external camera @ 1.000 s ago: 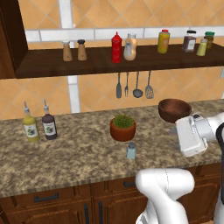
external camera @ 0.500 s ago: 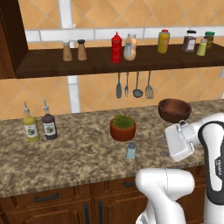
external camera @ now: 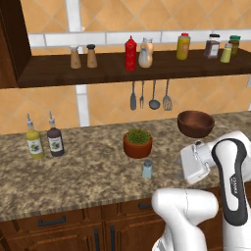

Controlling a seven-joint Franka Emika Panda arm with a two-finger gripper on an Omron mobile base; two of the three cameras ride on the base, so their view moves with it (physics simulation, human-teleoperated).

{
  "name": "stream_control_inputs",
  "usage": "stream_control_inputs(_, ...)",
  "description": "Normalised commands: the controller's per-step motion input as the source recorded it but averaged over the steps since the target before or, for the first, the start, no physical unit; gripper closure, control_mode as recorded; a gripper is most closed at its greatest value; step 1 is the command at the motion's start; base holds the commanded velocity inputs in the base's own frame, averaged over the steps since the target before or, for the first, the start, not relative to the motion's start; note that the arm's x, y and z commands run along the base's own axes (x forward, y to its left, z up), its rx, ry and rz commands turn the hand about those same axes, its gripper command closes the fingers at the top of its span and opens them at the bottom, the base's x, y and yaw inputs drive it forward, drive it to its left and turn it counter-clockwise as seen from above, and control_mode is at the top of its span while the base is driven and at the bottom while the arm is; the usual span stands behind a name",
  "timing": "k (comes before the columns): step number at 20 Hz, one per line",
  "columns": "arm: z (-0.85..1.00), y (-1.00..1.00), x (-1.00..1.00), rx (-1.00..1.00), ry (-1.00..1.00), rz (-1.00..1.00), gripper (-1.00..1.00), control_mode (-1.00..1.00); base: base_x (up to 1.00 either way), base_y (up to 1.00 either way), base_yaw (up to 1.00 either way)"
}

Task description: Put the shaker and condiment bottle from the counter next to their counterparts in the cabinet.

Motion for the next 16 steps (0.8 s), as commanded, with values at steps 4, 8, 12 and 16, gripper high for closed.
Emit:
stream_control_inputs(4,-0.29,0.01,0.00,0.00,0.00,-0.10,-1.00,-1.00,0.00,0.00,0.00)
stream_control_inputs(8,-0.25,0.04,0.11,0.00,0.00,-0.15,-1.00,-1.00,0.00,0.00,0.00)
stream_control_inputs(12,-0.22,0.02,0.15,0.00,0.00,-0.10,-1.00,-1.00,0.00,0.00,0.00)
stream_control_inputs(16,-0.14,0.04,0.23,0.01,-0.01,0.00,-1.00,-1.00,0.00,0.00,0.00)
